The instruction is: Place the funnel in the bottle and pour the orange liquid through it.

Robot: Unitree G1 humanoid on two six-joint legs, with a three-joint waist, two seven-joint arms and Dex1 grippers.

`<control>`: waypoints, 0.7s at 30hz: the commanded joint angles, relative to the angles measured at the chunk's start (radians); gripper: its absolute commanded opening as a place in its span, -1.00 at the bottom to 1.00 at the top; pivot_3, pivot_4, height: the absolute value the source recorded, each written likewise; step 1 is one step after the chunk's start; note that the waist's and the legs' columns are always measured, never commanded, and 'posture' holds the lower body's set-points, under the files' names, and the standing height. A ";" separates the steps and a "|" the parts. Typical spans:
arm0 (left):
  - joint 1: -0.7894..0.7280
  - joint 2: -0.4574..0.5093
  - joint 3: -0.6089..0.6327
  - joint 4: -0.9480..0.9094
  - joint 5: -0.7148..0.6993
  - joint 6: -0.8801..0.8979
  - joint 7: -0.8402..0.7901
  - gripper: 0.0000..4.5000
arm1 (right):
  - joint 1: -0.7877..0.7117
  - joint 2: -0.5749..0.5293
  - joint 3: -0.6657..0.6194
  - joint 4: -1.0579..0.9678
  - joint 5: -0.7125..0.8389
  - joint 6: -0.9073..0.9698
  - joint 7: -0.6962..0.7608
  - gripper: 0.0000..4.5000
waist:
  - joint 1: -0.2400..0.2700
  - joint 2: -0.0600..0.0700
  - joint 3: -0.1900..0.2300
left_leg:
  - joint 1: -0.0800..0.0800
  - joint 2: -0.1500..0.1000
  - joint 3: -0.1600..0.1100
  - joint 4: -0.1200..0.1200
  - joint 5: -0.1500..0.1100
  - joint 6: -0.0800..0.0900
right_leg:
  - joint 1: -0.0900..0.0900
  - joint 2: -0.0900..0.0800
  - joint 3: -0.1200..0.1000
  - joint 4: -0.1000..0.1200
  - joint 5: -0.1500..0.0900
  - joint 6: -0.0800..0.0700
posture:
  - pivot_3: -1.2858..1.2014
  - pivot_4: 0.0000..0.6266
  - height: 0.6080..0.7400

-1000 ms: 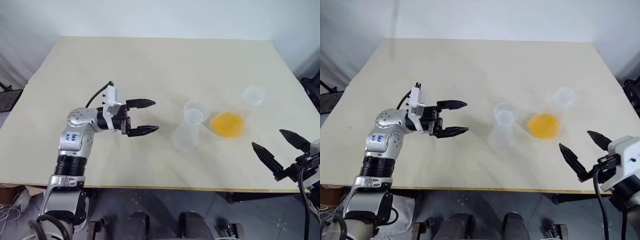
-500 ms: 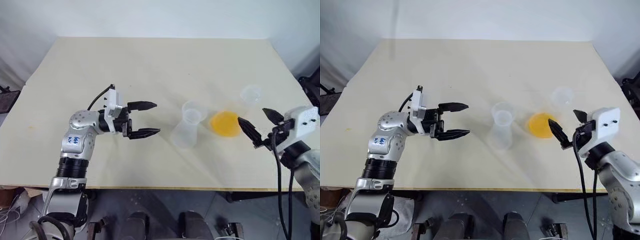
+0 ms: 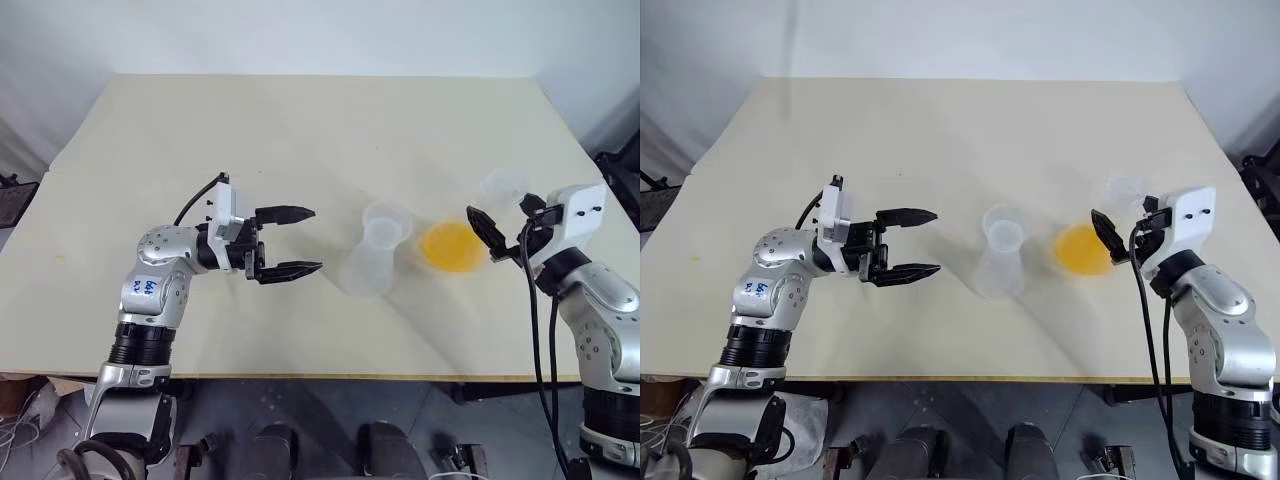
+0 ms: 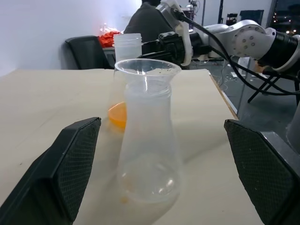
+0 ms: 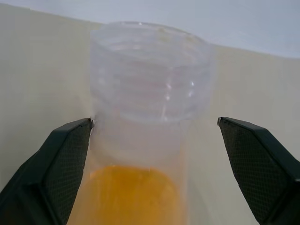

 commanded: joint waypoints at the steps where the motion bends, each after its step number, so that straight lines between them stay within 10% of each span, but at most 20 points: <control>1: 0.009 0.013 0.015 -0.052 -0.022 -0.001 0.010 1.00 | -0.036 0.001 -0.017 0.016 -0.005 -0.045 0.013 1.00 | 0.001 0.000 0.000 | 0.000 0.000 0.000 0.000 0.000 0.000 | 0.000 0.000 0.000 0.000 0.000 0.000 | 0.03 -0.52 1.00; 21: 0.026 0.019 0.014 -0.080 -0.024 0.001 0.035 1.00 | -0.068 0.024 -0.010 0.008 0.023 -0.031 0.034 1.00 | 0.000 0.000 0.000 | 0.000 0.000 0.000 0.000 0.000 0.000 | 0.000 0.000 0.000 0.000 0.000 0.000 | 0.03 -0.52 1.00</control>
